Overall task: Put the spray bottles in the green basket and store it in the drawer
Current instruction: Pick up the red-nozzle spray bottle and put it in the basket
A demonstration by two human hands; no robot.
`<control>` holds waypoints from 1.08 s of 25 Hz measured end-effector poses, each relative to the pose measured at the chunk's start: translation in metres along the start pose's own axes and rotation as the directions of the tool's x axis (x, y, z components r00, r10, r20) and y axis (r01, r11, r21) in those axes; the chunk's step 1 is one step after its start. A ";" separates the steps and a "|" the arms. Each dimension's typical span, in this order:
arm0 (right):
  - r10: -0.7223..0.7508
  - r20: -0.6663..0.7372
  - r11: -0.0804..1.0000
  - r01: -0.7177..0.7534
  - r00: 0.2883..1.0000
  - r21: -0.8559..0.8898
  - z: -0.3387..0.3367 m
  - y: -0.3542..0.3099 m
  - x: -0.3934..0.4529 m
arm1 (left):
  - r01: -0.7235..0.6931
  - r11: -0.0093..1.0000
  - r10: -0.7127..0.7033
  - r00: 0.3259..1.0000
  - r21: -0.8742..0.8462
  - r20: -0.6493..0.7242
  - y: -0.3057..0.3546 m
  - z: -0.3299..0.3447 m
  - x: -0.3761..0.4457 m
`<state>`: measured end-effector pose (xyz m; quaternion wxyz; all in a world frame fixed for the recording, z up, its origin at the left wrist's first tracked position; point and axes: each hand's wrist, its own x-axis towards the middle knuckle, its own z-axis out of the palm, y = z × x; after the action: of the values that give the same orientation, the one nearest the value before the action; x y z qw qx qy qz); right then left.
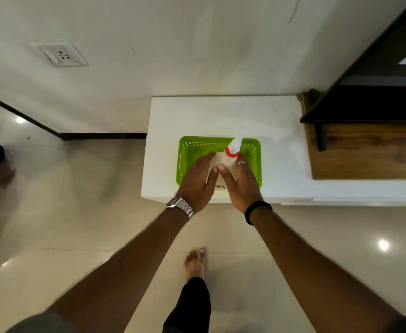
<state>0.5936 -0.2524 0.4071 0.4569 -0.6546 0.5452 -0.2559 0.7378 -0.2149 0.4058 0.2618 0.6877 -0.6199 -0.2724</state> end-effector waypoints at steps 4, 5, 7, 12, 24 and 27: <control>-0.005 0.092 0.994 0.015 0.996 -0.106 0.043 0.013 0.048 | 0.052 0.975 -0.045 0.998 0.214 -0.038 -0.057 -0.006 0.025; 0.000 0.110 0.991 0.015 0.994 -0.132 0.052 0.020 0.056 | 0.057 0.964 -0.051 0.998 0.260 -0.030 -0.070 -0.005 0.028; 0.000 0.136 0.987 0.022 0.991 -0.159 0.069 0.030 0.068 | 0.048 0.949 -0.054 0.998 0.313 0.012 -0.093 -0.002 0.031; 0.006 0.127 0.987 0.015 0.992 -0.162 0.095 0.042 0.073 | 0.058 0.947 -0.085 0.994 0.316 0.071 -0.116 0.006 0.025; 0.023 0.167 0.938 0.036 0.986 -0.345 0.103 0.033 0.059 | 0.082 0.984 -0.091 0.995 0.159 0.050 -0.105 0.015 0.003; 0.089 0.080 0.890 -0.043 0.993 -0.453 0.090 0.026 0.037 | 0.120 0.974 -0.125 0.992 0.191 0.014 -0.101 0.007 -0.008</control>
<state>0.6659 -0.2590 0.3376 0.3277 -0.7354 0.5884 -0.0744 0.8042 -0.1979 0.3303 0.1697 0.7427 -0.6030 -0.2365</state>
